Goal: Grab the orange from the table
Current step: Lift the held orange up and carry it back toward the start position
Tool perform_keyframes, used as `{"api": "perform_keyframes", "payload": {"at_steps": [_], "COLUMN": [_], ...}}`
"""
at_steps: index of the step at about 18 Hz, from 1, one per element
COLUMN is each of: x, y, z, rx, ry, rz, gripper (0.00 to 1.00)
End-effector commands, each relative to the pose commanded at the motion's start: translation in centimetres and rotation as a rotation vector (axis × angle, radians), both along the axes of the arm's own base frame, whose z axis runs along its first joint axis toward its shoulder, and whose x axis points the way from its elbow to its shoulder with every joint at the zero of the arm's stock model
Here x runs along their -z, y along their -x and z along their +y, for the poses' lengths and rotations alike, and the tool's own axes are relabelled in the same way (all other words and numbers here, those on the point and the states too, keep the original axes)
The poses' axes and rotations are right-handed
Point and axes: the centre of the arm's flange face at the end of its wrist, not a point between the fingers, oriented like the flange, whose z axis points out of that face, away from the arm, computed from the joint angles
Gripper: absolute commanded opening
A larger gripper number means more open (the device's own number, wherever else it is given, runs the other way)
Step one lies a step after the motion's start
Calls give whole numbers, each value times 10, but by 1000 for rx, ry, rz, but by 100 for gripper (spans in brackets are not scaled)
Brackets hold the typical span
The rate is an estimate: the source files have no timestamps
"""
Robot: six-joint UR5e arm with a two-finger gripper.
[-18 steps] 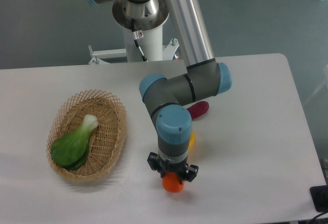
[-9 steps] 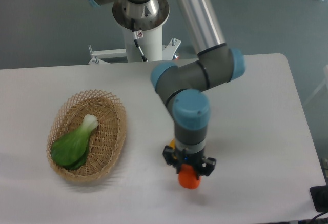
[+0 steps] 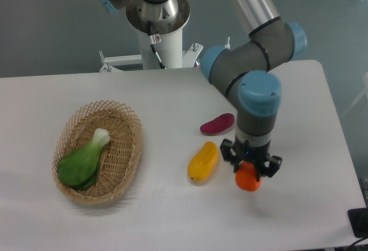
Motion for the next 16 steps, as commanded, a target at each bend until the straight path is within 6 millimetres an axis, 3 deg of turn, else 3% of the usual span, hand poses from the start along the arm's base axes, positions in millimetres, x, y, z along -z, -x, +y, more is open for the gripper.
{"api": "perform_keyframes", "payload": {"at_steps": [16], "x": [1], "y": [8], "z": [-3], "rx": [91], "ry": [30], "rz": [39], "gripper": [55]}}
